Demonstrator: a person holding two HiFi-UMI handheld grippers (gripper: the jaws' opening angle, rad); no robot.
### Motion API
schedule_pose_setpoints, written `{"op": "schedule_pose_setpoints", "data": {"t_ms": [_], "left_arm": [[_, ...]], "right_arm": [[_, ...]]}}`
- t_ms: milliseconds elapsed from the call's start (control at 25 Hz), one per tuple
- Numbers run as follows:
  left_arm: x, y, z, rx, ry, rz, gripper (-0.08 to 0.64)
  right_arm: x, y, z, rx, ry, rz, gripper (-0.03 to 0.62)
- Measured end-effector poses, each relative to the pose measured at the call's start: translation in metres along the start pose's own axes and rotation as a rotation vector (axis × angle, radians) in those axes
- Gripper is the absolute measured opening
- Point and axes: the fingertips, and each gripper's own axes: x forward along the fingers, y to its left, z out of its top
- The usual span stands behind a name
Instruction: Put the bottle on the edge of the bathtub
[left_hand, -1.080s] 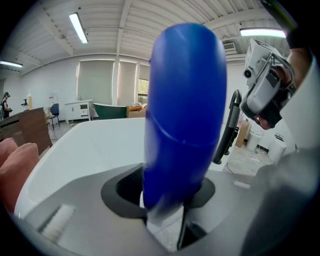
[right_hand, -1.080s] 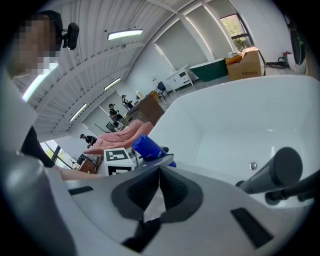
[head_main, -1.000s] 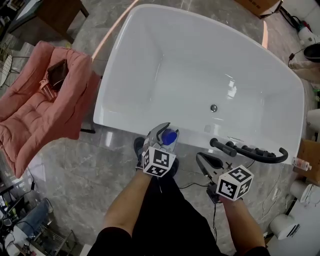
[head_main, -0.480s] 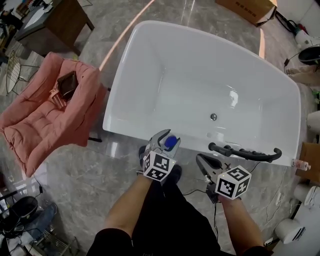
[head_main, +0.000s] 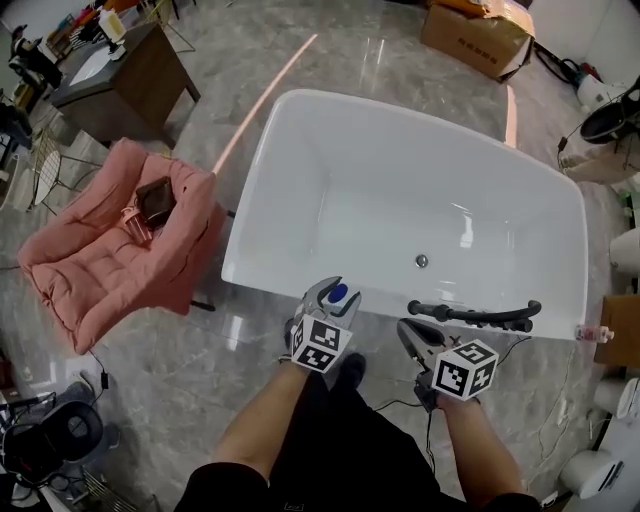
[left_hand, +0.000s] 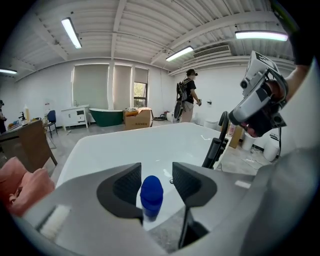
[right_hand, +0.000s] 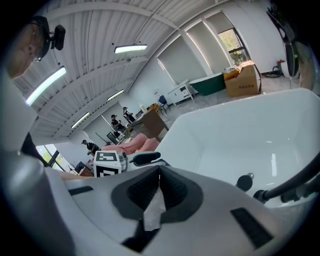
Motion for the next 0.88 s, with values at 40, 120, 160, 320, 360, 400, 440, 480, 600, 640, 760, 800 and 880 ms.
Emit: {"op": "schedule_pose_setpoints", "data": {"t_ms": [40,120,160,320,360,400,440,480,600,640,760,800,880], "left_arm": [[-0.005,0.0,0.004,0.003,0.001,0.007,0.193],[-0.016,-0.002,0.013,0.007,0.004,0.024,0.193],[-0.021,-0.002,0.018,0.006,0.005,0.034,0.193],[-0.045,0.007,0.043,-0.021,-0.01,0.079,0.193],[-0.053,0.007,0.051,-0.033,-0.02,0.089,0.193],[-0.061,0.007,0.06,-0.042,-0.032,0.099,0.193],[-0.069,0.007,0.07,-0.049,-0.043,0.11,0.193],[-0.077,0.007,0.078,-0.054,-0.053,0.121,0.193],[-0.098,0.006,0.093,-0.06,-0.054,0.15,0.192],[-0.105,0.005,0.097,-0.057,-0.052,0.16,0.19],[-0.125,0.002,0.11,-0.056,-0.049,0.189,0.187],[-0.131,0.001,0.112,-0.058,-0.05,0.199,0.184],[-0.144,0.001,0.116,-0.065,-0.056,0.216,0.166]], "right_arm": [[-0.006,0.001,0.002,0.002,-0.008,-0.002,0.012],[-0.021,0.001,0.007,0.01,-0.024,-0.008,0.012],[-0.028,0.001,0.009,0.014,-0.034,-0.01,0.012],[-0.047,0.0,0.018,0.027,-0.081,-0.007,0.012],[-0.052,0.0,0.018,0.032,-0.092,-0.006,0.012],[-0.058,-0.001,0.02,0.038,-0.103,-0.006,0.012],[-0.064,-0.002,0.021,0.043,-0.116,-0.006,0.012],[-0.069,-0.003,0.024,0.049,-0.131,-0.006,0.012],[-0.083,-0.004,0.029,0.061,-0.179,-0.003,0.012],[-0.087,-0.004,0.03,0.063,-0.194,0.001,0.012],[-0.098,-0.005,0.034,0.062,-0.227,0.009,0.012],[-0.1,-0.006,0.034,0.061,-0.234,0.011,0.012],[-0.105,-0.005,0.034,0.06,-0.248,0.015,0.012]]}}
